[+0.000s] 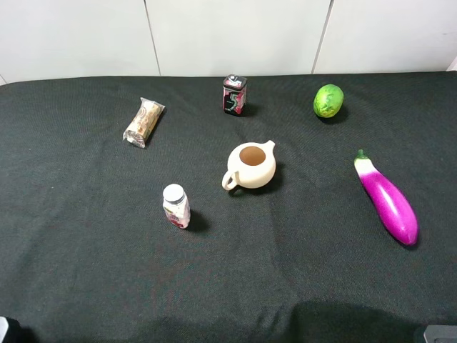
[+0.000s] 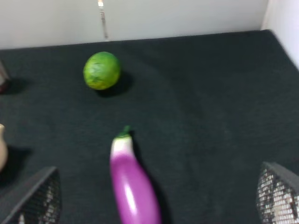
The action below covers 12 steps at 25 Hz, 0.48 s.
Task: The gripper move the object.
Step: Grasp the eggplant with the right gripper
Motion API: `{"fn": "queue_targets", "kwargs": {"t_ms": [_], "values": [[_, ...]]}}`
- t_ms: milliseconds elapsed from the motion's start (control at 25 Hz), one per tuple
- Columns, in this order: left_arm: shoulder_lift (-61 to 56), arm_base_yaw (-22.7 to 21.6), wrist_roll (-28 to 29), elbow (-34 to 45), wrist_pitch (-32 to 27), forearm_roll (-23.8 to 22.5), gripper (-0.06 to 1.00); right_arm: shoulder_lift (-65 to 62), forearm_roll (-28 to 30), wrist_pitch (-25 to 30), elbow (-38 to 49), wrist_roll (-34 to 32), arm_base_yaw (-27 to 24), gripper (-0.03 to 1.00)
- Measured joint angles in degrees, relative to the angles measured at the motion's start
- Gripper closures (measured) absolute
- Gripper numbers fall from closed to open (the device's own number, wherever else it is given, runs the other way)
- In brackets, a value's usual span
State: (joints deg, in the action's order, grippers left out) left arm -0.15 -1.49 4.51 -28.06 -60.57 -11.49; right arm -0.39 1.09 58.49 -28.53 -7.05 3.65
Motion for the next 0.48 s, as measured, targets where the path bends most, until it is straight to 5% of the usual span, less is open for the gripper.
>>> {"fn": "queue_targets", "kwargs": {"t_ms": [240,480], "values": [[0.0,0.0,0.0,0.0,0.0,0.0,0.15,0.6,-1.1,0.0,0.0,-0.1,0.0,0.34],[0.0,0.0,0.0,0.0,0.0,0.0,0.15,14.0,-2.3,-0.4,-0.1,-0.2,0.0,0.34]]}}
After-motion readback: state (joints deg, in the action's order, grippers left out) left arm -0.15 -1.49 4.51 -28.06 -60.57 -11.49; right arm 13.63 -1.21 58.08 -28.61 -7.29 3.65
